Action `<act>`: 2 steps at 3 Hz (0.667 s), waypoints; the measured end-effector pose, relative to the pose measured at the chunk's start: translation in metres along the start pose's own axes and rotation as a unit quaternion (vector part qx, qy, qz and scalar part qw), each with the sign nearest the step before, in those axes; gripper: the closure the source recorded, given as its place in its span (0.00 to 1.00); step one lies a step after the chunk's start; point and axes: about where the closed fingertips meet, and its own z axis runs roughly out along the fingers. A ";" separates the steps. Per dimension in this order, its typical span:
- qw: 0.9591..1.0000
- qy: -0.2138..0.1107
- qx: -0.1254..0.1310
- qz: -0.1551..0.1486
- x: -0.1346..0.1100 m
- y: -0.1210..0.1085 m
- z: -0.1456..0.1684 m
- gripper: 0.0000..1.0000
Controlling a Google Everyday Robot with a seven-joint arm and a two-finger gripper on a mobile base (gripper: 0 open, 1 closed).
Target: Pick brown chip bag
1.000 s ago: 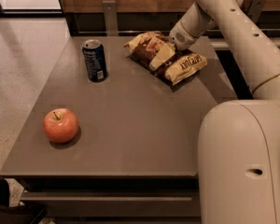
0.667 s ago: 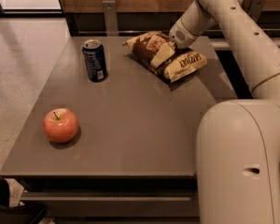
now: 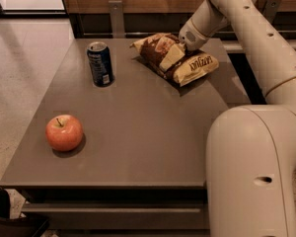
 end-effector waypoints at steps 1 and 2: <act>1.000 0.000 0.000 0.000 0.000 0.000 0.000 1.00; 1.000 0.000 0.000 0.000 -0.001 0.000 -0.001 1.00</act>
Offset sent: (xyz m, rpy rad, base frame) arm -0.0041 0.0063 0.0113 -0.0055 -0.0176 0.0355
